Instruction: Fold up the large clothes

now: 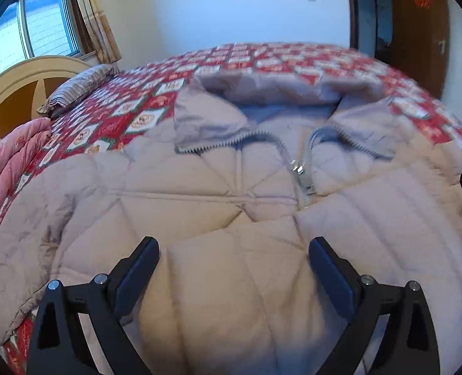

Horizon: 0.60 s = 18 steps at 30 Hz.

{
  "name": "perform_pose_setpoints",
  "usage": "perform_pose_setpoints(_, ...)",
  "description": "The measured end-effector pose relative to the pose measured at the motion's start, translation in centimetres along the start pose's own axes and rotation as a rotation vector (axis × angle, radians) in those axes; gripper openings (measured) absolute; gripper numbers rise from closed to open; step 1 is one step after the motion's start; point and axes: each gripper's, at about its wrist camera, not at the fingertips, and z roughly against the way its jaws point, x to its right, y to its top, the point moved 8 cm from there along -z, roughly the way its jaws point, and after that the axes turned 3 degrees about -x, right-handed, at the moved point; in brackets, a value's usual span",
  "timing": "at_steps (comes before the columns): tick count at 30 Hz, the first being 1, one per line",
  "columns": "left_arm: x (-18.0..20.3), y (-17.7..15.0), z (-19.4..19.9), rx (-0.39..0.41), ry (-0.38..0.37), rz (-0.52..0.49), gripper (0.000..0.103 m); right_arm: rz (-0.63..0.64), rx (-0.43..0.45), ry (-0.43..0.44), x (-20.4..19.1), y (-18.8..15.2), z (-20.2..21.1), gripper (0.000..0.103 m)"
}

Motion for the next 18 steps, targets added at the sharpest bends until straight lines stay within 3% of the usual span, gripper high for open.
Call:
perform_pose_setpoints(2, 0.1, -0.3, 0.8, 0.011, -0.027, 0.004, 0.097, 0.042, 0.059, 0.033, -1.8, 0.0, 3.2, 0.062)
perform_pose_setpoints(5, 0.8, -1.2, -0.1, -0.018, -0.022, -0.019, 0.097, 0.1, 0.104, 0.096, -4.9, -1.4, 5.6, 0.065)
perform_pose_setpoints(11, 1.2, -1.7, -1.0, -0.007, 0.001, -0.043, 0.098, 0.091, -0.032, 0.119, -6.5, -5.2, 0.8, 0.065)
perform_pose_setpoints(18, 1.4, -1.8, -1.3, 0.0, 0.022, -0.05, 0.099, 0.108, -0.055, 0.085, -6.9, -5.6, -0.3, 0.067)
